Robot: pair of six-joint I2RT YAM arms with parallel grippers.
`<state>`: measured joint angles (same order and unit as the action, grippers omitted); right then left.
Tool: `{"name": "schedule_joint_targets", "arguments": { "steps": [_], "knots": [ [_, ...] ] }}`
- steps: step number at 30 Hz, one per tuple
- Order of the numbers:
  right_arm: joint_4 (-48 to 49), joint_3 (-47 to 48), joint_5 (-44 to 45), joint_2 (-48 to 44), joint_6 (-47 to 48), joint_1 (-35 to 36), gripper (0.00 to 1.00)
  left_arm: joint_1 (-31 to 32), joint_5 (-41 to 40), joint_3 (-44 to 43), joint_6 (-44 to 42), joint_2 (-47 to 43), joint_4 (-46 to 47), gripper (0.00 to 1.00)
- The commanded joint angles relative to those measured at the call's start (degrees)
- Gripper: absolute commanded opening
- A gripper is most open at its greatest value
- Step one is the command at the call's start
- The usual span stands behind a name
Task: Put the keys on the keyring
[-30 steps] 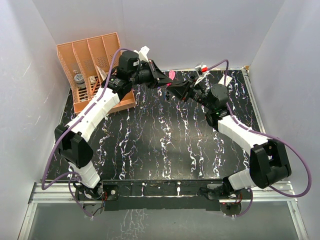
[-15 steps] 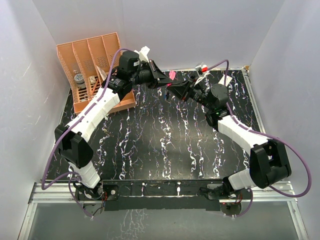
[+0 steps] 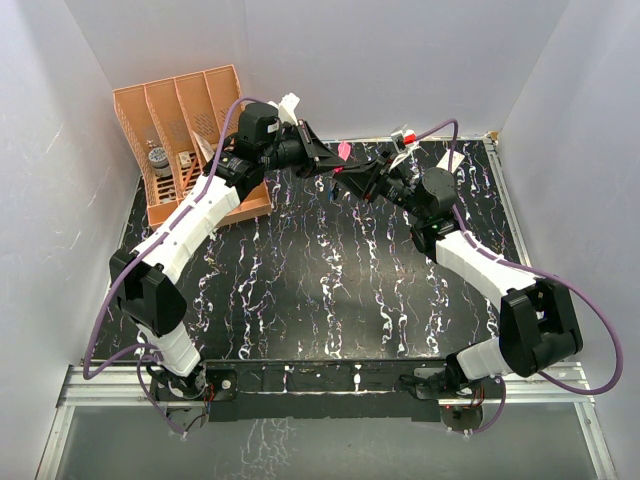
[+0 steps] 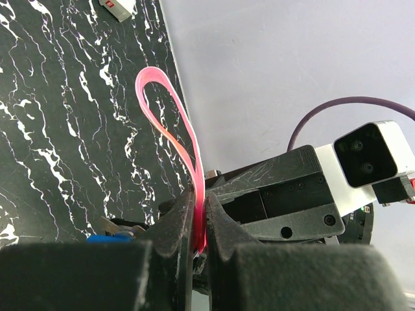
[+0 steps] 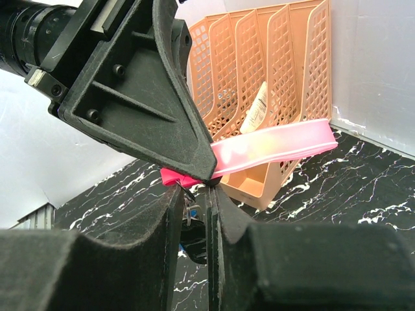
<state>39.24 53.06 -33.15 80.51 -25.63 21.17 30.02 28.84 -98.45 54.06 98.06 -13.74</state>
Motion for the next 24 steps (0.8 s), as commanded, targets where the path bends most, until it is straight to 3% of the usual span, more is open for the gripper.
{"name": "schedule_joint_targets", "arguments": {
  "steps": [1, 24],
  "knots": [
    [4.1, 2.4, 1.9, -1.7, 0.7, -0.1, 0.18, 0.3, 1.8, 0.4, 0.6, -1.7, -0.9, 0.00],
    [2.4, 1.2, 2.8, -4.4, 2.3, -0.1, 0.00, 0.3, 0.3, 1.4, 0.3, -1.7, -0.4, 0.00]
  ]
}}
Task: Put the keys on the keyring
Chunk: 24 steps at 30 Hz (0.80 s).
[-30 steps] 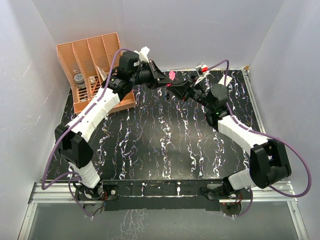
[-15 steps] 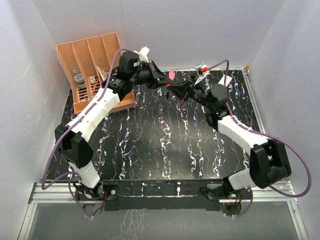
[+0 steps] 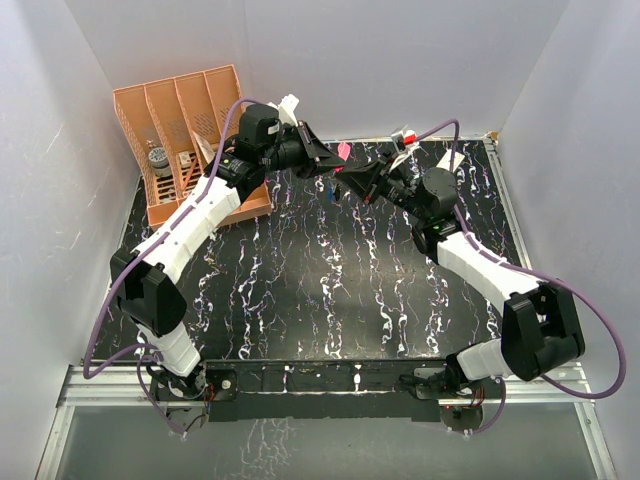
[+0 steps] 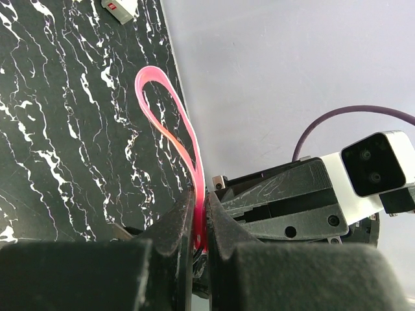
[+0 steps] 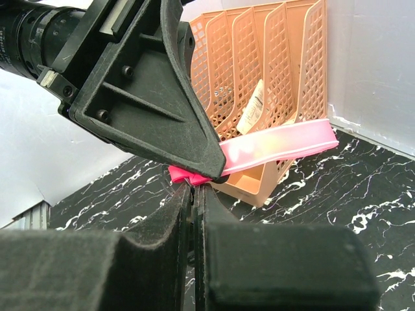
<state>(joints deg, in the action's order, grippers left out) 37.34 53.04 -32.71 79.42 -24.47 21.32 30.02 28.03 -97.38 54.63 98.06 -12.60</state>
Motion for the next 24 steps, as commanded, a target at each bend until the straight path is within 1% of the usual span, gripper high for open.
{"name": "schedule_joint_targets", "arguments": {
  "steps": [1, 8, 9, 11, 16, 24],
  "knots": [
    [4.1, 1.2, 2.3, -3.4, 1.2, -0.2, 0.00, 0.2, 1.0, 0.3, -0.3, -1.6, -1.3, 0.00],
    [3.0, 0.6, 2.3, -3.9, 1.0, -0.2, 0.00, 0.3, -0.5, 1.2, -0.3, -1.8, 1.4, 0.00],
    [2.8, 0.4, 2.3, -4.0, 1.0, -0.2, 0.00, 0.3, -0.9, 1.2, -0.4, -1.9, 1.8, 0.02],
    [3.0, 0.0, 2.6, -4.2, 0.6, -0.2, 0.00, 0.2, -2.0, 1.0, -0.8, -2.0, 2.3, 0.09],
    [3.5, -0.6, 2.8, -4.6, -0.1, -0.2, 0.00, -0.1, -3.0, 0.4, -1.4, -1.9, 3.1, 0.24],
    [5.3, -1.8, 2.9, -5.4, -1.5, -0.2, 0.00, -0.8, -5.9, 0.1, -2.3, -2.6, 4.4, 0.32]
  ]
}}
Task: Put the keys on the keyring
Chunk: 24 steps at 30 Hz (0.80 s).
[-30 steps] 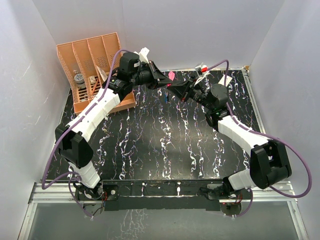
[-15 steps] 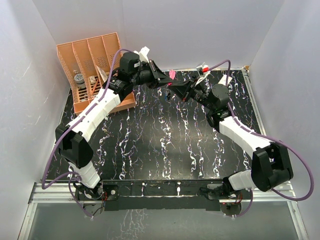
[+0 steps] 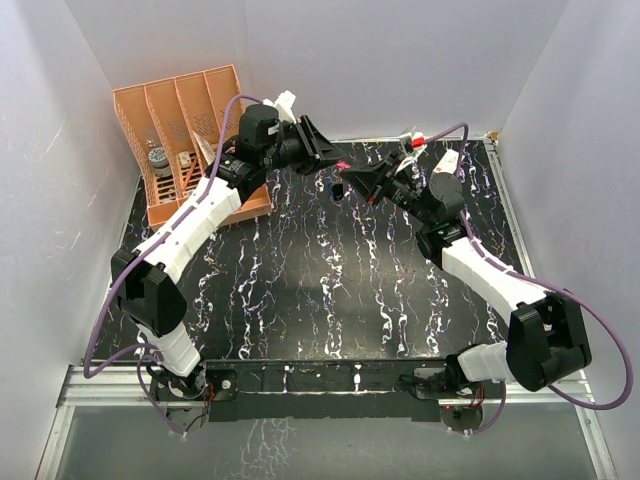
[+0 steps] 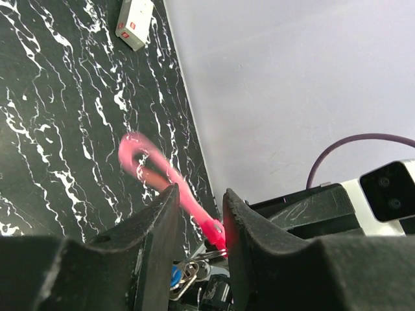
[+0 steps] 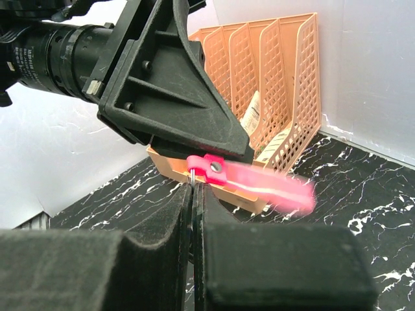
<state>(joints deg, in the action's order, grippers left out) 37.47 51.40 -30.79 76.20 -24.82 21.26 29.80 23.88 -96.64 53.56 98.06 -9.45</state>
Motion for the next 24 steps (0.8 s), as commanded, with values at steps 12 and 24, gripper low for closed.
{"name": "schedule_joint_targets", "arguments": {
  "steps": [12, 24],
  "knots": [
    [11.3, -2.3, -0.2, -1.7, -8.4, -2.2, 0.00, -2.3, -7.7, 16.1, -0.3, -15.0, 18.5, 0.29],
    [23.5, -2.1, -6.3, 4.5, -21.6, -4.6, 0.00, -3.1, 2.2, 17.1, -3.3, -14.2, 24.4, 0.21]
  ]
}}
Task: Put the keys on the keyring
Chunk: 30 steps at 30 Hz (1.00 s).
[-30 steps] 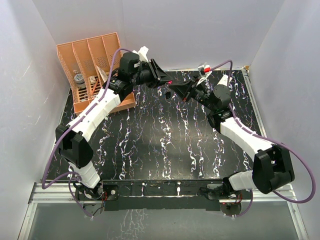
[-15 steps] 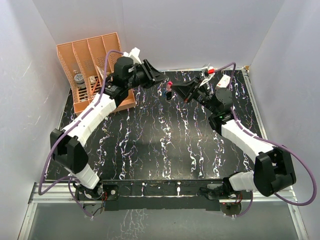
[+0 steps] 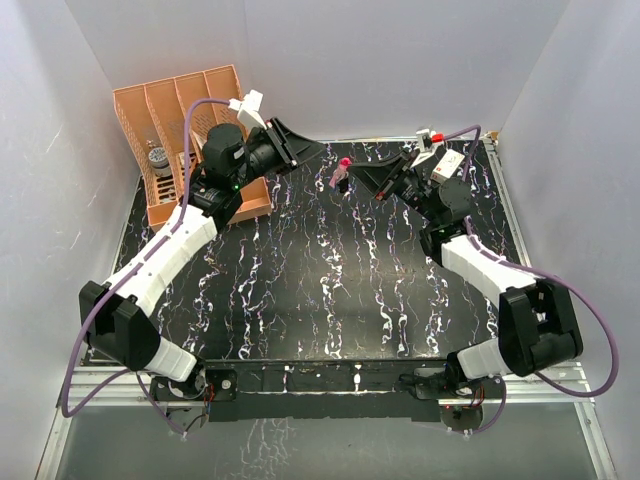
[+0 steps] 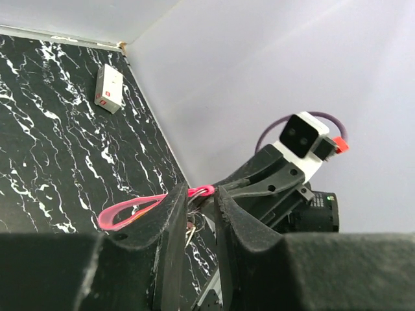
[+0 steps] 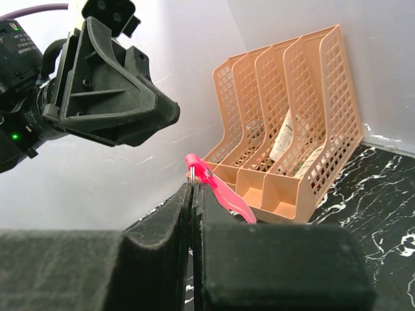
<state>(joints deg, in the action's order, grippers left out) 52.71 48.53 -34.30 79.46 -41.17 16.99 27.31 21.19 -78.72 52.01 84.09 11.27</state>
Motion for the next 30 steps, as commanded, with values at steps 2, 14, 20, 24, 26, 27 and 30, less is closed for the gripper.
{"name": "schedule_joint_targets", "arguments": {
  "steps": [2, 14, 20, 24, 26, 27, 30],
  "knots": [
    [10.6, 0.7, -3.6, 2.4, -7.2, -0.4, 0.00, -0.6, 6.9, -1.5, -2.1, 0.8, 3.6, 0.21],
    [16.5, 0.9, -3.9, 5.6, -13.1, -0.6, 0.00, -0.6, 11.8, -1.5, -2.5, 2.4, 3.2, 0.19],
    [15.9, 1.3, -3.3, 5.7, -13.0, -0.6, 0.00, -0.6, 13.0, -1.9, -2.5, 3.0, 2.7, 0.19],
    [15.2, 1.4, -3.0, 5.6, -12.6, -0.6, 0.00, -0.6, 13.2, -1.8, -2.3, 3.2, 2.7, 0.18],
    [14.8, 1.4, -2.7, 5.5, -12.5, -0.6, 0.00, -0.6, 13.2, -1.7, -2.3, 3.1, 2.8, 0.18],
    [14.5, 1.4, -2.4, 5.4, -12.5, -0.6, 0.00, -0.6, 13.2, -1.7, -2.3, 3.0, 2.8, 0.19],
    [14.2, 1.5, -2.0, 5.4, -12.3, -0.6, 0.00, -0.6, 13.3, -2.0, -2.4, 3.0, 2.6, 0.19]
  ]
}}
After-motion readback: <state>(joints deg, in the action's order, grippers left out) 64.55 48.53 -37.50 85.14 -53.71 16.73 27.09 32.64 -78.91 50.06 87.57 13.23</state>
